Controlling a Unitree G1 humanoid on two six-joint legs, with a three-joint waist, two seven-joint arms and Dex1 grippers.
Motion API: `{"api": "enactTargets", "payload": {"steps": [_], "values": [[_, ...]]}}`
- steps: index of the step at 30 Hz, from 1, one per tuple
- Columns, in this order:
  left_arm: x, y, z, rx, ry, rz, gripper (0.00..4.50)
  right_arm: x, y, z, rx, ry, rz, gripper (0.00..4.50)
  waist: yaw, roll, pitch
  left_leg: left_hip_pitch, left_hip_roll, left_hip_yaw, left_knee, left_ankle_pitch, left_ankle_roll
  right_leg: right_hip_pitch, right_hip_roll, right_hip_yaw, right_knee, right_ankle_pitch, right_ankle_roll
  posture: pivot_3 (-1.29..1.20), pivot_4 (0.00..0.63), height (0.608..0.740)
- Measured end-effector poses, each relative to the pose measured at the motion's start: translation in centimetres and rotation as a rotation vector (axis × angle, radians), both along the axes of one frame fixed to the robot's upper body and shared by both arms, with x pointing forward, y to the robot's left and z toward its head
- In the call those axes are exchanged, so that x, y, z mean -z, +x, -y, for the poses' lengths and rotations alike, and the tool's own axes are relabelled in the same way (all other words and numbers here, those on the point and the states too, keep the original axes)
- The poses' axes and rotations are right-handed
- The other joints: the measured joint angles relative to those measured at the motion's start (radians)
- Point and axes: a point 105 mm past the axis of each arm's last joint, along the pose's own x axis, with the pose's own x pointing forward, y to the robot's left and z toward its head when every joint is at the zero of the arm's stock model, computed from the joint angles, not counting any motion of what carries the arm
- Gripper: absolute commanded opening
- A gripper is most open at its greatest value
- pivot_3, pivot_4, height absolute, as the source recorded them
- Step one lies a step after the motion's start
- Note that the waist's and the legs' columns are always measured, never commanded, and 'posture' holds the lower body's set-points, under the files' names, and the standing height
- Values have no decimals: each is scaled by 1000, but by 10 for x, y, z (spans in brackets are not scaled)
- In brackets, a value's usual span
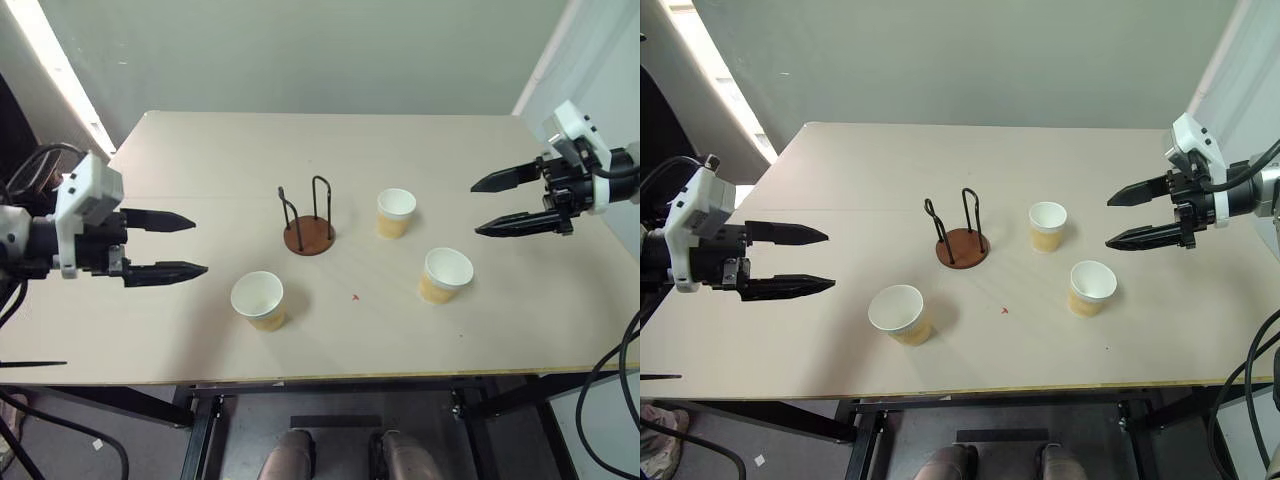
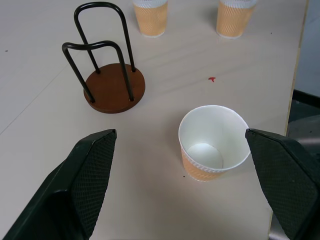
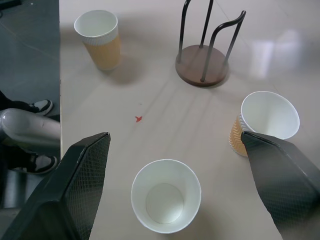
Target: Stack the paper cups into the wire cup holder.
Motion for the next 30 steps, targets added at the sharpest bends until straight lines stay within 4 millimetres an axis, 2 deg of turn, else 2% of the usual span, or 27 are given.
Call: {"api": "enactTargets", "payload": {"steps": [6,10,12,17,22,26,30], "values": [[3,5,3,3,4,3,4423,0,4,2,31,-3,15,4361,0,0,0,0,0,0,0,0,0,0,0,0,0,0,0,0,150,740],[3,21,7,-32,-28,42,4423,-3,4,3,41,10,27,4361,3,0,0,0,0,0,0,0,0,1,0,0,1,0,0,0,150,740],[7,37,15,-57,-53,66,4423,-4,4,1,36,22,28,4361,6,0,0,1,0,0,1,1,0,2,-1,0,0,1,1,0,150,740],[38,63,43,-66,-102,-9,4423,-7,1,-6,22,34,36,4361,4,0,0,1,-1,0,1,1,1,2,-1,0,0,4,6,0,150,740],[48,85,69,-60,-126,-37,4423,-8,-4,-21,-16,43,56,4361,5,0,0,1,-1,0,1,2,1,2,-1,-1,0,7,12,0,150,740],[59,111,92,-94,-158,-50,4423,-10,-5,-28,-22,44,85,4361,8,0,0,0,-1,1,4,2,2,3,-1,-1,-1,9,15,0,150,740],[65,125,96,-134,-151,-52,4423,-11,-5,-28,-10,39,94,4361,9,0,0,0,-2,1,6,2,4,5,-1,-1,-2,10,16,0,150,740]]}}
